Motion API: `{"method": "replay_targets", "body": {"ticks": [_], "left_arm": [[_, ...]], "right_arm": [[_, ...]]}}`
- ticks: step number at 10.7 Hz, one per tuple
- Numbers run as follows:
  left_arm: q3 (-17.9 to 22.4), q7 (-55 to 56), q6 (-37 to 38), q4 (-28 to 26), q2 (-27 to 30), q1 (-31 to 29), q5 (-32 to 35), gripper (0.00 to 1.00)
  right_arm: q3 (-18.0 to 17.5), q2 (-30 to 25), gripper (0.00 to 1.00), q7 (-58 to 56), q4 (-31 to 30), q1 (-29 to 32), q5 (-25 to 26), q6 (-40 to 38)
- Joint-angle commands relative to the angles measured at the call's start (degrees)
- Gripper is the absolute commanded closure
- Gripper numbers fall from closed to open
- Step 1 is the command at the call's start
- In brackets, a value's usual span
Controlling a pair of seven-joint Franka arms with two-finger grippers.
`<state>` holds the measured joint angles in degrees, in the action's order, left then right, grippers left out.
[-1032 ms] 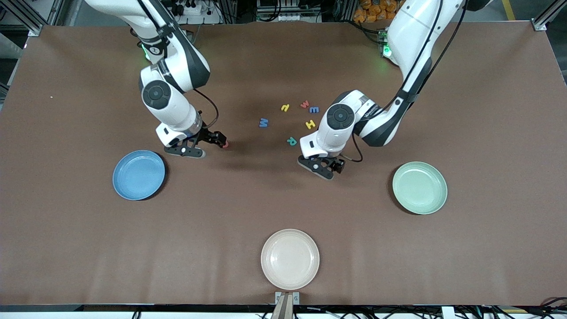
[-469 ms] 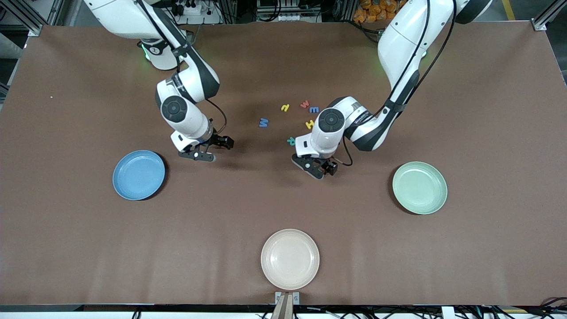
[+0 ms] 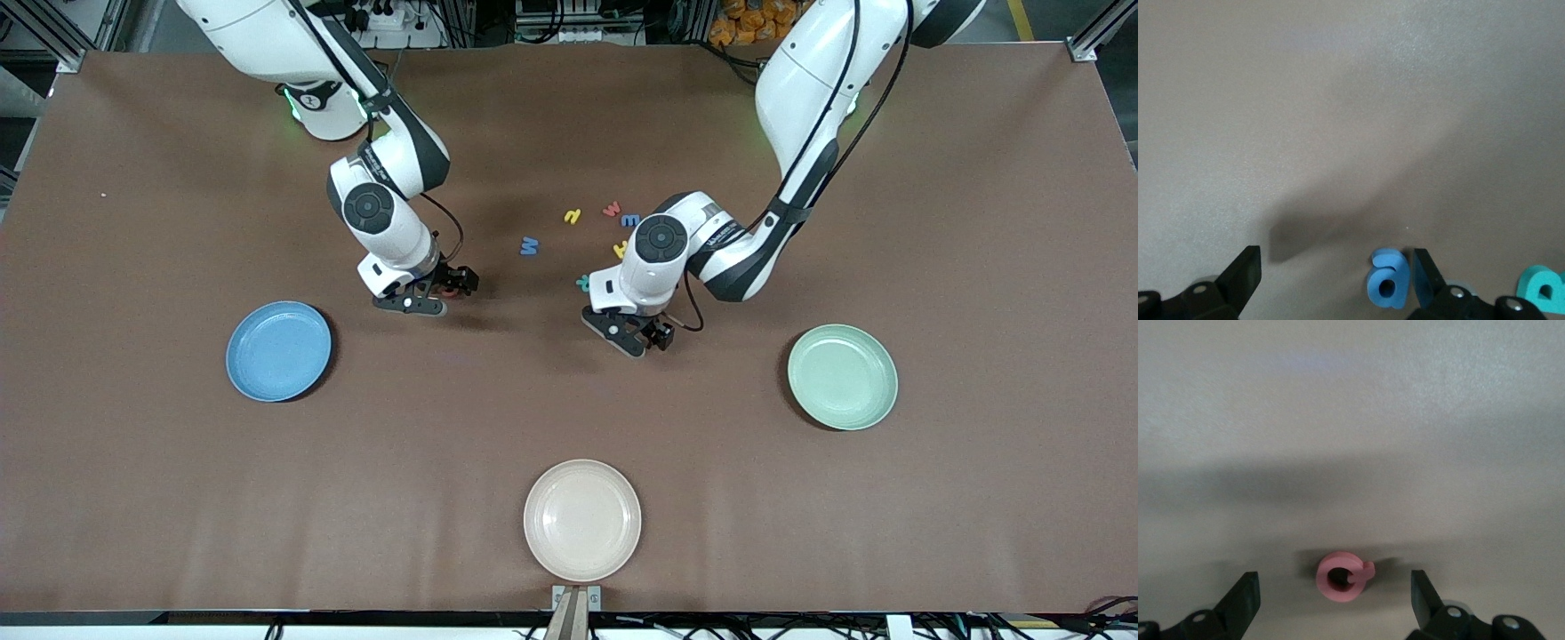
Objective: Sort uppercase to blue plate, lowercase to green plate
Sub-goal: 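Grasp the blue letter a with the left gripper while the right grasps pink letter, then carry the blue a to the green plate while the right gripper lifts pink letter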
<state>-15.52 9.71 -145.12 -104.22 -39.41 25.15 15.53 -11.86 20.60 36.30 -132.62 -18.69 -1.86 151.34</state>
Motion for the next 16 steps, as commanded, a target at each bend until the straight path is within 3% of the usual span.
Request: {"method": "replay_targets", "body": {"ticks": [1, 4, 5, 8, 11, 12, 14, 16], "left_arm": [[-0.7, -0.4, -0.1, -1.2, 0.3, -0.1, 1.3, 0.0], [-0.7, -0.7, -0.1, -2.0, 0.5, -0.1, 1.3, 0.0], [-0.8, -1.8, -0.1, -1.9, 0.4, -0.1, 1.3, 0.05], [-0.8, -4.2, 0.0, -1.6, 0.5, -0.3, 1.3, 0.34], [-0.8, -4.2, 0.1, -1.2, 0.4, -0.4, 1.3, 0.57], [-0.8, -4.1, 0.1, -1.1, 0.5, -0.5, 1.3, 0.68], [-0.7, -4.0, 0.2, -1.0, 0.6, -1.0, 1.1, 1.0], [-0.8, -3.9, 4.5, -1.1, 2.7, -3.3, 1.0, 1.0]], "right_arm": [[-0.1, 0.9, 0.02, 1.1, -0.5, 0.0, 1.7, 1.3], [-0.1, 1.5, 0.18, 1.4, -0.4, -0.6, 1.8, 1.5], [-0.1, 1.5, 0.22, 1.4, -0.4, -0.6, 1.8, 1.6], [-0.1, 2.5, 0.28, 1.4, -0.3, -0.6, 1.8, 3.3], [-0.1, 2.7, 0.36, 1.4, -0.3, -0.6, 1.9, 3.3], [-0.1, 2.7, 0.39, 1.4, -0.3, -0.7, 1.9, 3.3], [-0.1, 2.7, 0.43, 1.4, -0.3, -1.0, 1.9, 3.3], [-0.1, 2.7, 0.46, 1.4, -0.3, -1.1, 1.9, 3.3]]}}
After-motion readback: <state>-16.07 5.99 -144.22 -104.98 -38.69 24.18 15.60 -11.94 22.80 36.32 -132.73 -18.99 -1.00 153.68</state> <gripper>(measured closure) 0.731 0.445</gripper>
